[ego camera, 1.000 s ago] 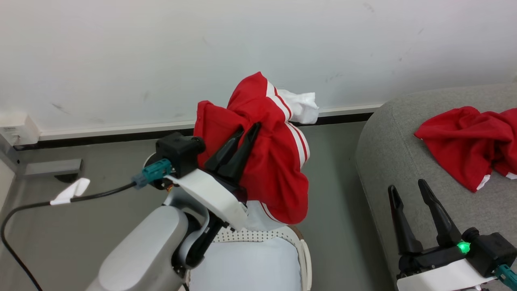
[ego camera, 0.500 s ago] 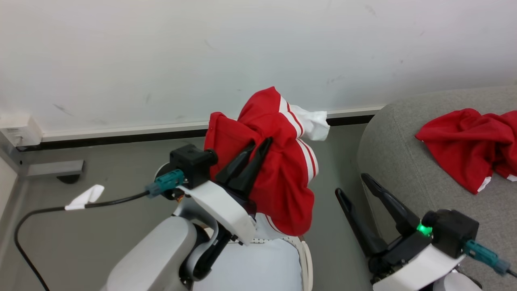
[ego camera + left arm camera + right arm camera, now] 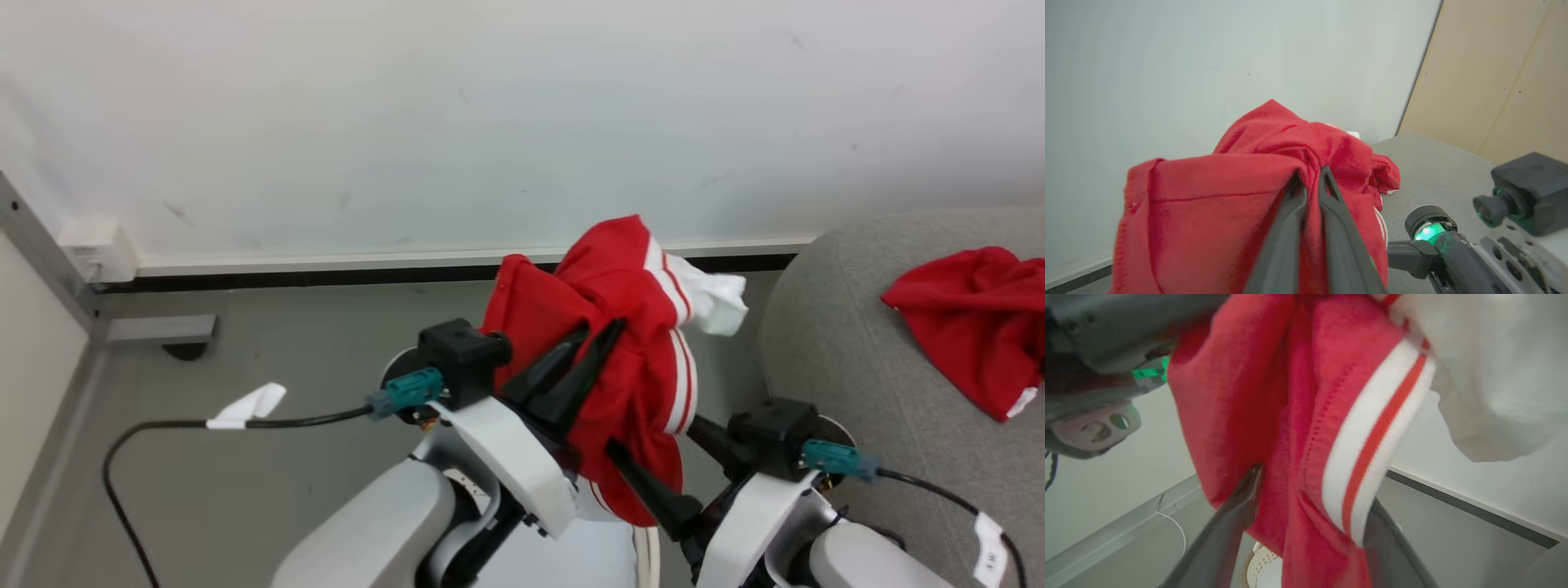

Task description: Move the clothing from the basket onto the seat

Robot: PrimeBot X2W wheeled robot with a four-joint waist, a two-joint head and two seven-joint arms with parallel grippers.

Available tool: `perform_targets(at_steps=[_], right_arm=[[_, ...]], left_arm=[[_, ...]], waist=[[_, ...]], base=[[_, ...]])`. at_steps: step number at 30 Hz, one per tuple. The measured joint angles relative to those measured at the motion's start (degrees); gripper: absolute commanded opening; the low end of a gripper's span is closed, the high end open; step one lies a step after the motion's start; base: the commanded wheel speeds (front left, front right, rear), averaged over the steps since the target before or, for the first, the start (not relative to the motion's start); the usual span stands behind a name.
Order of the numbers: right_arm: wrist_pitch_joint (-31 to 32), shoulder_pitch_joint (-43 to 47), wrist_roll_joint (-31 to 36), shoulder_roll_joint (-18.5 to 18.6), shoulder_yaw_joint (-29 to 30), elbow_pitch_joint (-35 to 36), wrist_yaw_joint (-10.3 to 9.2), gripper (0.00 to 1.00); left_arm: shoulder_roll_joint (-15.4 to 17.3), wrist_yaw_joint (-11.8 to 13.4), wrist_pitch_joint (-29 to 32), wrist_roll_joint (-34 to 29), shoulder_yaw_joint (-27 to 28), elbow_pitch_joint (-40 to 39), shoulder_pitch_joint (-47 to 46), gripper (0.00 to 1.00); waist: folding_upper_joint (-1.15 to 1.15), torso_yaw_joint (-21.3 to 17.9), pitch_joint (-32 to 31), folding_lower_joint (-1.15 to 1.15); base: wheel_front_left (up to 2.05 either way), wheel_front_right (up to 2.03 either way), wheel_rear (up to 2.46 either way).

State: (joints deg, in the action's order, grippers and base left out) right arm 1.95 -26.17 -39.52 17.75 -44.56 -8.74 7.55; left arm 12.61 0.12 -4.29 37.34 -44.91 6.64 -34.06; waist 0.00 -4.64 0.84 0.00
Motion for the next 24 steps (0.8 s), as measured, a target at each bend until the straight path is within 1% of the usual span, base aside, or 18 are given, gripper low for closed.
perform_targets(at_steps=[3,7,8,9,10,11,12,18,24], right_arm=[[0.09,-0.96,0.13,-1.22,-0.80,-3.86,0.00,1.00],[-1.18,-1.97,0.73,-3.81,-0.64,-8.36,0.00,1.00],[-2.10,-2.10,0.77,-4.55,-0.11,-9.28,0.00,0.84],[-2.89,-2.15,1.08,-5.14,0.27,-10.13,0.00,0.84],[-3.58,-2.20,1.42,-5.46,0.57,-11.03,0.00,0.47],[-4.31,-2.20,1.67,-5.76,0.92,-11.81,0.00,0.12],[-4.93,-2.20,1.78,-6.13,1.23,-12.33,0.00,0.00],[-7.15,-2.09,2.68,-7.10,2.18,-13.51,0.00,0.00],[-8.17,-1.69,2.92,-7.48,2.93,-12.76,0.00,0.00]], left_arm=[[-0.82,-0.12,0.57,0.08,-0.80,-0.78,-0.02,0.00],[-1.21,-0.34,1.30,0.14,-1.68,-1.89,-0.11,0.00],[-1.20,-0.34,1.42,0.15,-1.78,-2.23,-0.13,0.00],[-1.24,-0.37,1.69,0.15,-1.90,-2.49,-0.20,0.00],[-1.27,-0.44,1.74,0.15,-1.99,-2.68,-0.24,0.00],[-1.27,-0.51,1.76,0.16,-2.01,-2.79,-0.26,0.00],[-1.27,-0.49,1.78,0.22,-2.03,-2.90,-0.26,0.00],[-0.94,-0.07,1.93,0.47,-1.89,-3.23,-0.26,0.00],[-0.47,0.44,1.75,0.49,-1.67,-3.19,-0.11,0.00]], waist=[[0.00,1.10,-0.01,0.00],[0.00,2.45,0.56,0.00],[0.00,2.69,0.77,0.00],[0.00,2.96,0.97,0.00],[0.00,3.25,1.15,0.00],[0.00,3.52,1.30,0.00],[0.00,3.76,1.43,0.00],[0.00,4.35,2.26,0.00],[0.00,3.79,2.47,0.00]], base=[[0.00,0.00,0.00],[0.00,0.00,0.00],[0.00,0.00,0.00],[0.00,0.00,0.00],[0.00,0.00,0.00],[0.00,0.00,0.00],[0.00,0.00,0.00],[0.00,0.00,0.00],[0.00,0.00,0.00]])
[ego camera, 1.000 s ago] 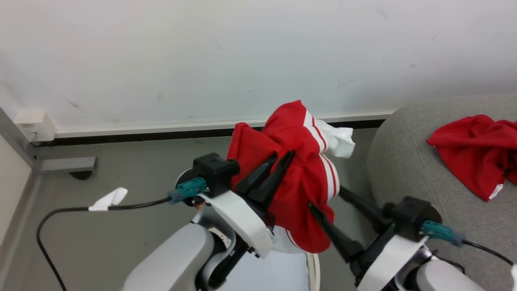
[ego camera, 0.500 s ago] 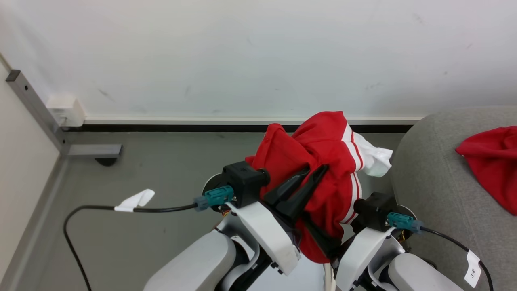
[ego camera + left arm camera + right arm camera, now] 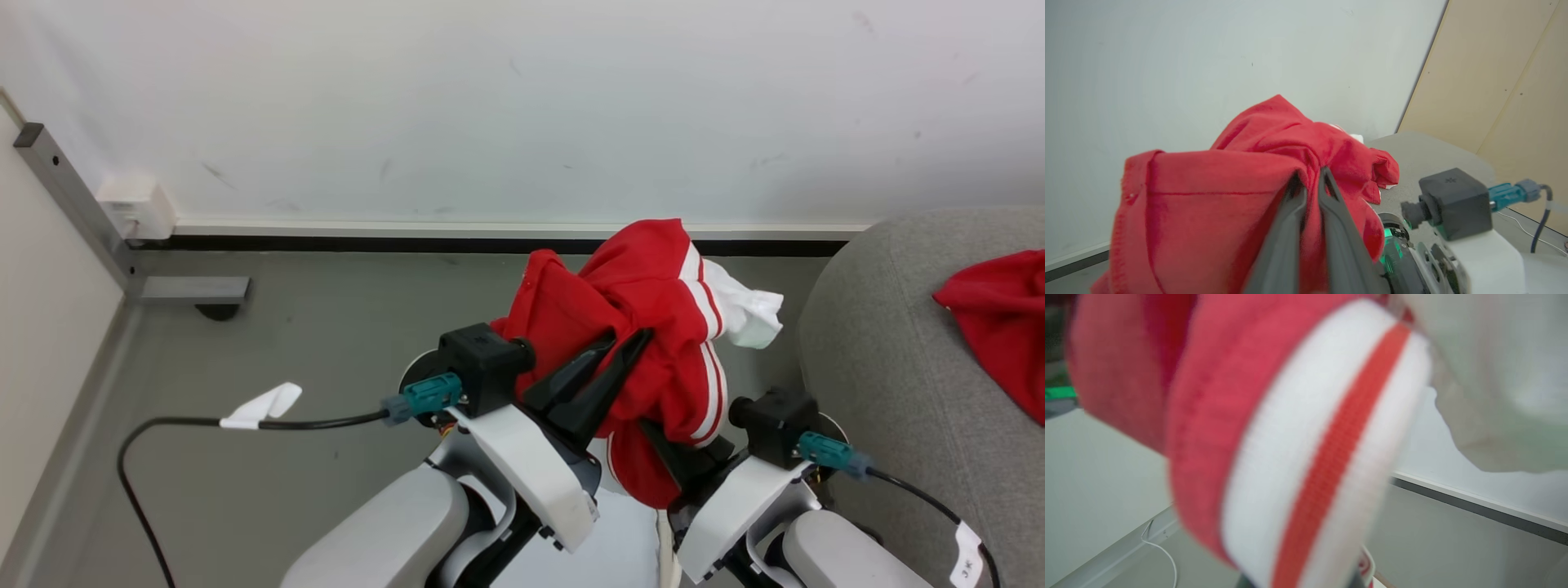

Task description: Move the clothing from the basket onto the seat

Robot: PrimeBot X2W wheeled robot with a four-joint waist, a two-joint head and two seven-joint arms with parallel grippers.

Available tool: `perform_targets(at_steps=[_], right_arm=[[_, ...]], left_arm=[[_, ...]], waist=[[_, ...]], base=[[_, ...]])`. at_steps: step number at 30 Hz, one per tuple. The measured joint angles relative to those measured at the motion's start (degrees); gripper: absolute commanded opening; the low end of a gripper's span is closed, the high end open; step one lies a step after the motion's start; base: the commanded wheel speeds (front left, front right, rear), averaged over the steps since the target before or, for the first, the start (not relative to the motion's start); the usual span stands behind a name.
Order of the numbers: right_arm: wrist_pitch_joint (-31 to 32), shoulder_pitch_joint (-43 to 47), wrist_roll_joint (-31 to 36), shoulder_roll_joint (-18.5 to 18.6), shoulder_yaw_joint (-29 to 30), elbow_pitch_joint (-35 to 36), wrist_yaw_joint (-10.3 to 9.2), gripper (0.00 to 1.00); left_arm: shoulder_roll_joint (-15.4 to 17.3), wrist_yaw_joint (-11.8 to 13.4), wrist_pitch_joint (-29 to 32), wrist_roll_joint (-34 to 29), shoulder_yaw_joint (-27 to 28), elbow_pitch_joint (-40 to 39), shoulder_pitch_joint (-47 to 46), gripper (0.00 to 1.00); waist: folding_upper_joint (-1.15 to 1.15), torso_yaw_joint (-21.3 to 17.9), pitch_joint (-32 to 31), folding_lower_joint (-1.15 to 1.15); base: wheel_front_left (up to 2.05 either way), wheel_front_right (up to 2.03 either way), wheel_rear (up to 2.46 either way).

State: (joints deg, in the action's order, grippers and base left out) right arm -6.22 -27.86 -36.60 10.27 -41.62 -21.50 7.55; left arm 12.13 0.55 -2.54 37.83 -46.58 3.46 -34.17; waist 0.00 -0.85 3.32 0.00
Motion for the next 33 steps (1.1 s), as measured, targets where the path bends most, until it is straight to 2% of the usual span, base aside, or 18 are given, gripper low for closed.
perform_targets(at_steps=[4,5,6,7,15,23,28,33], right_arm=[[-2.83,1.13,-0.31,-0.63,2.94,1.48,0.00,0.00],[-3.20,1.14,-0.26,-0.64,3.52,1.60,0.00,0.00],[-3.45,1.19,-0.23,-0.67,4.05,1.75,0.00,0.00],[-3.76,1.37,-0.22,-0.76,4.66,2.07,0.00,0.00],[-6.46,3.63,1.87,0.29,13.52,5.38,0.00,0.00],[-6.92,6.64,4.14,1.51,22.83,10.63,0.00,0.00],[-5.34,10.33,5.41,2.48,28.62,14.33,-0.01,0.00],[-3.02,14.64,6.38,2.53,31.22,18.48,-0.01,0.00]], left_arm=[[0.42,0.38,0.00,0.01,0.05,-0.08,0.16,0.00],[0.57,0.52,0.01,0.01,-0.03,-0.13,0.19,0.30],[0.69,0.53,0.03,0.01,-0.11,-0.16,0.24,0.71],[0.81,0.73,0.02,0.01,-0.04,-0.18,0.32,1.00],[1.55,1.48,-0.01,-0.01,0.20,-1.13,0.36,1.00],[1.94,1.25,-0.55,-0.22,-0.78,-1.77,1.27,1.00],[2.10,0.51,-1.01,-0.94,-2.19,-1.81,1.40,1.00],[2.40,0.33,-1.57,-1.40,-2.97,-1.37,1.71,1.00]], waist=[[0.00,-0.97,0.01,0.00],[0.00,-1.32,0.06,0.00],[0.00,-1.68,0.11,0.00],[0.00,-2.06,0.17,0.00],[0.00,-6.36,0.83,0.00],[0.00,-12.75,1.08,0.00],[0.00,-17.52,0.93,0.00],[0.00,-22.34,0.69,0.00]], base=[[0.00,0.00,0.00],[0.00,0.00,0.00],[0.00,0.00,0.00],[0.00,0.00,0.00],[0.00,0.00,0.00],[0.00,0.00,0.00],[0.00,0.00,0.00],[0.00,0.00,0.00]])
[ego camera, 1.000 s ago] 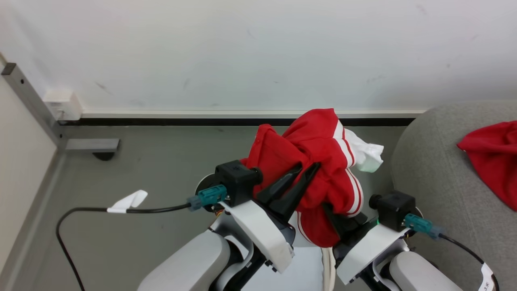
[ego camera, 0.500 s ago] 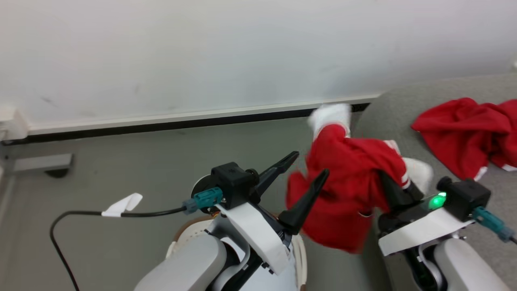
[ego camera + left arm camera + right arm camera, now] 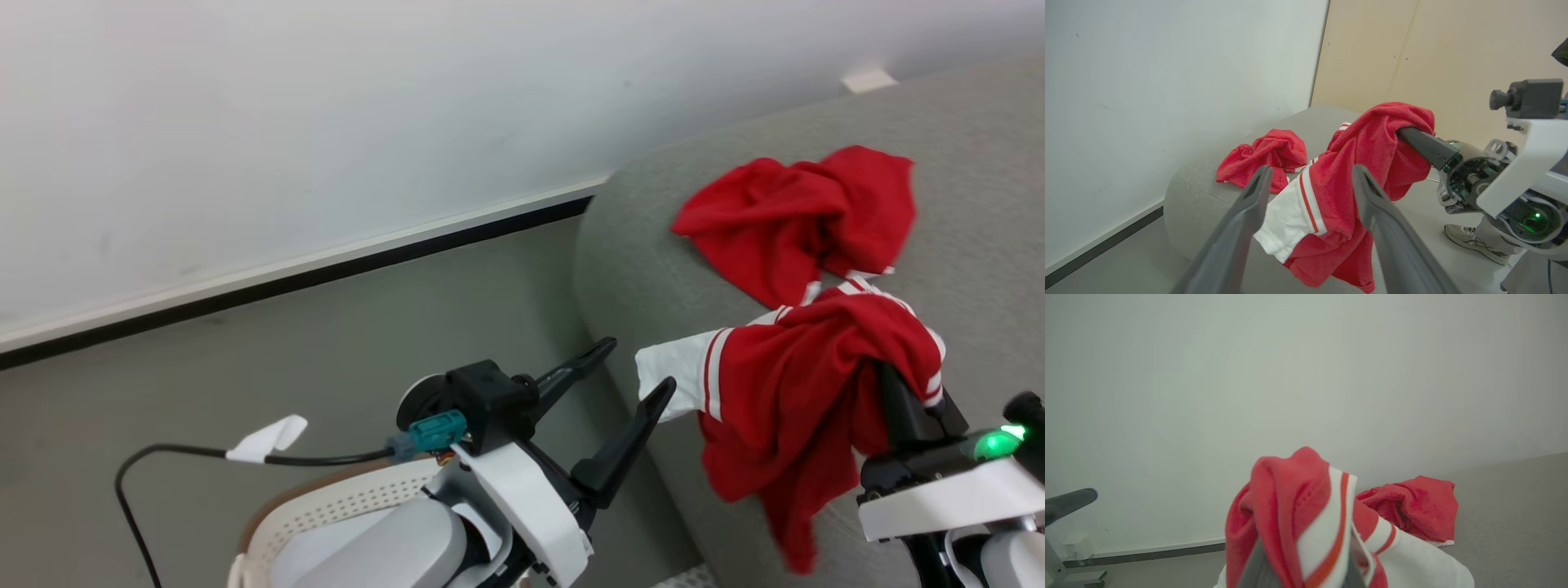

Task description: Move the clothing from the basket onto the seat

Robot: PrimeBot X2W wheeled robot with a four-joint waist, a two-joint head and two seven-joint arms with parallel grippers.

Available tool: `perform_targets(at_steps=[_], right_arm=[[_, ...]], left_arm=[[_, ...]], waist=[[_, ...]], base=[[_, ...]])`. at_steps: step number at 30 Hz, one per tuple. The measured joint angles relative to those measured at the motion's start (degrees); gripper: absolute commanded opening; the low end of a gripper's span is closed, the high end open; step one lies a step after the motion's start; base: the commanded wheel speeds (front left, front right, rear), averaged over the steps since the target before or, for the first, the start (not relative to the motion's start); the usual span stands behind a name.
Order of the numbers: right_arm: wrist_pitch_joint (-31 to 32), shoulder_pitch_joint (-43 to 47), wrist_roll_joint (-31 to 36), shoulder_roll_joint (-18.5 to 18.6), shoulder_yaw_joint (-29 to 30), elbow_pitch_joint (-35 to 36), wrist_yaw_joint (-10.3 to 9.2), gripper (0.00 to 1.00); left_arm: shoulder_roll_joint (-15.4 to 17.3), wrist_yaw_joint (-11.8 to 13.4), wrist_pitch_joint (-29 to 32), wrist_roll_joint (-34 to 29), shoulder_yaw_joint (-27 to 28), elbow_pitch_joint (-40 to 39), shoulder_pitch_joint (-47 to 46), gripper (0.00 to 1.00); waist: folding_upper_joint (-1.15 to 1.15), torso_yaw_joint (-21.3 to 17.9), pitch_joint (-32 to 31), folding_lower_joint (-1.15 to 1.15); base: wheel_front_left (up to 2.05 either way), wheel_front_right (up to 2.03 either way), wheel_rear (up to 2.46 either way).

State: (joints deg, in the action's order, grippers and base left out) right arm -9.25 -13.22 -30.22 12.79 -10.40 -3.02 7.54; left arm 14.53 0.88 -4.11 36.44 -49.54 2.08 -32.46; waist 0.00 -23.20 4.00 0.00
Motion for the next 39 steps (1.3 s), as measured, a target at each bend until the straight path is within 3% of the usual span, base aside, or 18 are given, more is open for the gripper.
perform_targets(at_steps=[9,16,23,32,39], right_arm=[[2.42,4.10,0.55,-1.16,1.96,5.45,0.00,0.00],[4.59,3.74,1.10,-0.37,1.30,7.13,0.00,0.00],[6.73,-2.90,-0.16,4.85,2.33,5.90,0.00,0.00],[7.86,-13.42,-4.15,13.63,12.62,2.23,0.01,0.00],[8.35,-21.03,-5.16,21.11,16.46,-8.44,0.01,0.00]], left_arm=[[-0.13,0.18,-0.52,-0.63,-0.98,1.19,0.14,1.00],[-0.42,0.16,-0.60,-1.14,-1.45,1.40,-0.27,1.00],[-0.02,0.21,0.10,-2.22,-1.86,0.40,-1.73,1.00],[1.87,1.19,3.12,-3.30,-1.93,-2.31,-3.71,1.00],[4.47,2.26,5.09,-4.59,-0.69,-5.05,-6.33,1.00]], waist=[[0.00,-6.63,-0.16,0.00],[0.00,-7.04,1.19,0.00],[0.00,-5.64,3.66,0.00],[0.00,-2.60,10.62,0.00],[0.00,-0.31,18.34,0.01]], base=[[0.00,0.00,0.00],[0.00,0.00,0.00],[0.00,0.00,0.00],[0.00,0.00,0.00],[0.00,0.00,0.00]])
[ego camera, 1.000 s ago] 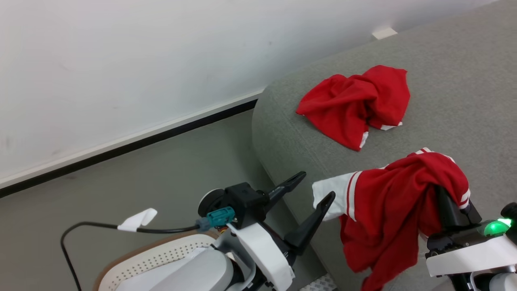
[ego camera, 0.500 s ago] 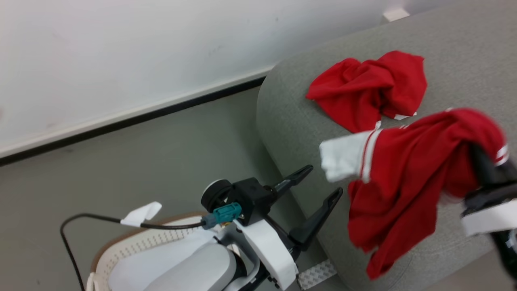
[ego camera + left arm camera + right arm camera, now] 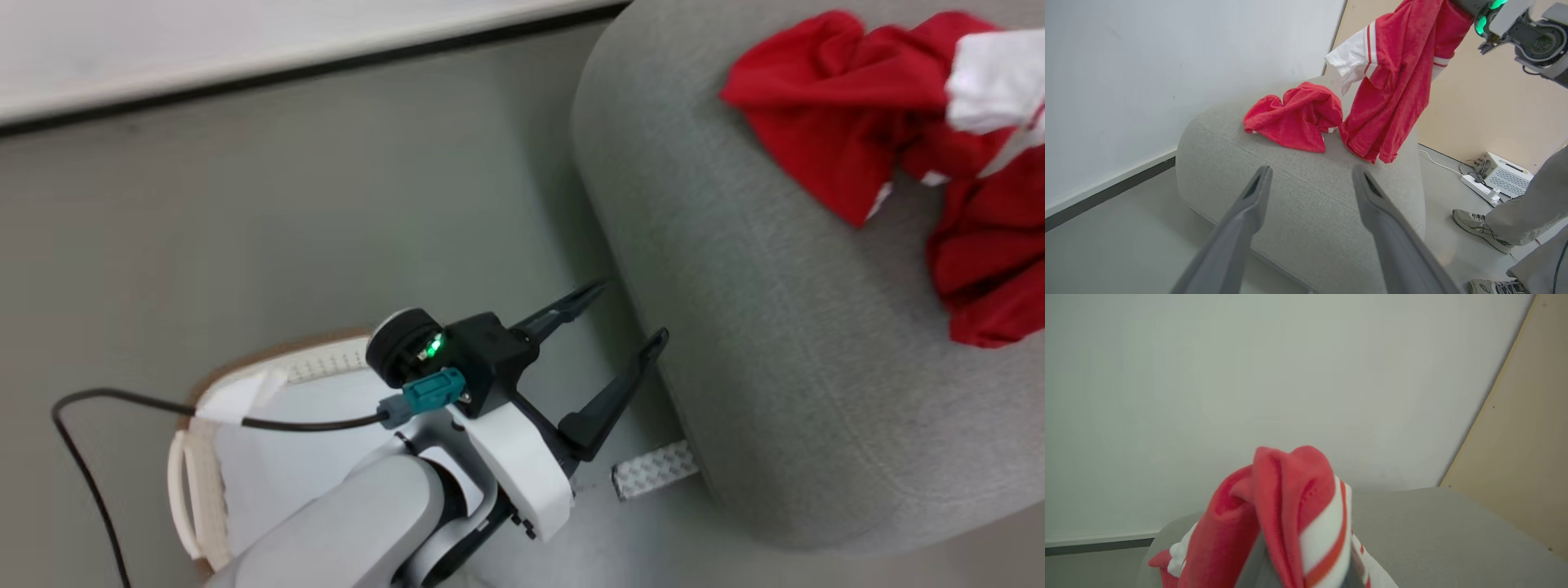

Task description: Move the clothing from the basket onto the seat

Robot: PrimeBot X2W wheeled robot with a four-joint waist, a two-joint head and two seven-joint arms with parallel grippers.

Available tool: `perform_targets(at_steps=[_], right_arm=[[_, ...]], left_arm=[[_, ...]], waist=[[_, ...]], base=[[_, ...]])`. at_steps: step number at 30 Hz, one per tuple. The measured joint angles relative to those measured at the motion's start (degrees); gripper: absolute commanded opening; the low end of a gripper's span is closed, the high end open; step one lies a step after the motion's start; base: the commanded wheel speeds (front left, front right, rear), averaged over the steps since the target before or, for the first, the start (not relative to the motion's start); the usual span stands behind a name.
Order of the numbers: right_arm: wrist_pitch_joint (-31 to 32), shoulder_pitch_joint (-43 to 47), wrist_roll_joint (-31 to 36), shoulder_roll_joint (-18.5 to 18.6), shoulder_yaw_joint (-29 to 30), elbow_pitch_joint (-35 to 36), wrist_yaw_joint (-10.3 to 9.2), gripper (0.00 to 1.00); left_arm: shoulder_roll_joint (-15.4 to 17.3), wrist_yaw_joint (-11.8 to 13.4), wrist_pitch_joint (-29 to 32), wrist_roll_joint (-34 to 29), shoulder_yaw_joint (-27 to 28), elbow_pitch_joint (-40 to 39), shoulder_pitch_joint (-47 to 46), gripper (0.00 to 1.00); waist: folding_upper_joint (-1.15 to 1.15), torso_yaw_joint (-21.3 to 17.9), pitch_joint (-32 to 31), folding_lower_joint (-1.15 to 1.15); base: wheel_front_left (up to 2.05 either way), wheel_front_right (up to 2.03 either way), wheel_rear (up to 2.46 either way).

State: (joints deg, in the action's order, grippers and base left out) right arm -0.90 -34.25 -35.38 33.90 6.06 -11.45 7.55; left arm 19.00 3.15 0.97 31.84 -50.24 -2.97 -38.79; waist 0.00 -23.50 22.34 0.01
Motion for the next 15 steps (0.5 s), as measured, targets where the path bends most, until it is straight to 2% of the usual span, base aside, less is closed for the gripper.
perform_targets(at_steps=[3,5,8,15], right_arm=[[1.48,-2.26,-0.97,1.60,-0.91,-7.73,0.00,0.00],[3.36,-3.19,-1.09,2.16,-3.54,-13.79,0.00,0.00],[4.44,-4.54,-2.88,1.29,-6.61,-21.78,0.00,0.00],[5.58,-8.38,-4.36,0.89,-14.30,-32.01,0.01,0.00]], left_arm=[[0.55,0.21,0.62,-0.15,-0.13,-0.74,-0.29,1.00],[0.74,0.46,0.38,-0.71,0.25,-1.26,-0.85,1.00],[1.26,0.98,0.10,-1.22,1.09,-1.64,-1.38,1.00],[1.21,1.30,-0.26,-1.71,1.15,-1.76,-2.29,1.00]], waist=[[0.00,0.98,3.17,0.00],[0.00,1.74,5.06,0.00],[0.00,2.88,7.28,0.01],[0.00,5.53,9.55,0.00]], base=[[0.00,0.00,0.00],[0.00,0.00,0.00],[0.00,0.00,0.00],[0.00,0.00,0.00]])
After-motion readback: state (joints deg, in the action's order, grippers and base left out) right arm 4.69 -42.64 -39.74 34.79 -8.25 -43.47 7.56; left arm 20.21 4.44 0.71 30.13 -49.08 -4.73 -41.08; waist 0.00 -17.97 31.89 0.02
